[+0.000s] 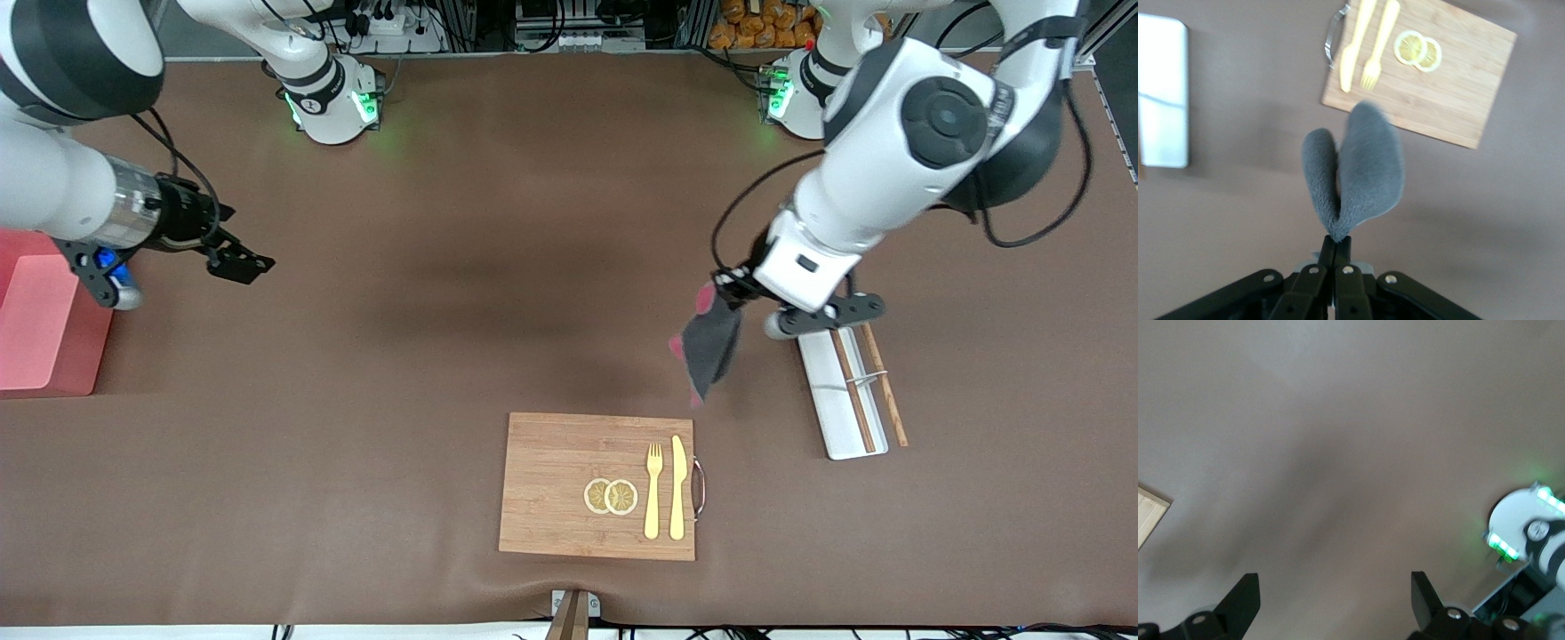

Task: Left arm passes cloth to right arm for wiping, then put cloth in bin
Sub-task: 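Carry the cloth with the left gripper while the right gripper approaches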

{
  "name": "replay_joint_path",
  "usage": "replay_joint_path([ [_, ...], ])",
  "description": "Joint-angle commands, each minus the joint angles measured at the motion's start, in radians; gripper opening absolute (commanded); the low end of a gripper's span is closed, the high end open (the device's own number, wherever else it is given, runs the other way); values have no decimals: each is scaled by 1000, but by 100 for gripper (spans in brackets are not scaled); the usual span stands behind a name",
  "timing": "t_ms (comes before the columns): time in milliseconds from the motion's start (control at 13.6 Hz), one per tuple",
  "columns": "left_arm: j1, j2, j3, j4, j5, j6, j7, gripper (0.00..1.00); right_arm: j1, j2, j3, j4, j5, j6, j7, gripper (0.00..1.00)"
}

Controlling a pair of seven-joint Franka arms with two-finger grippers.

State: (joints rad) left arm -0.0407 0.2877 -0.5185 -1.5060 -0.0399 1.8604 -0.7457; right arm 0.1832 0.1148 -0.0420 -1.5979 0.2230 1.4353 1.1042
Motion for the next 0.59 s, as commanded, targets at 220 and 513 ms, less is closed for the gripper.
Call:
replay_joint_path([
  [220, -146, 47, -5, 113, -37, 9, -220, 0, 53, 107, -6, 33, 264, 13, 252, 100],
  [513, -228, 39, -8, 118, -41, 13, -332, 0, 73, 164, -6, 19, 379, 83, 258, 100],
])
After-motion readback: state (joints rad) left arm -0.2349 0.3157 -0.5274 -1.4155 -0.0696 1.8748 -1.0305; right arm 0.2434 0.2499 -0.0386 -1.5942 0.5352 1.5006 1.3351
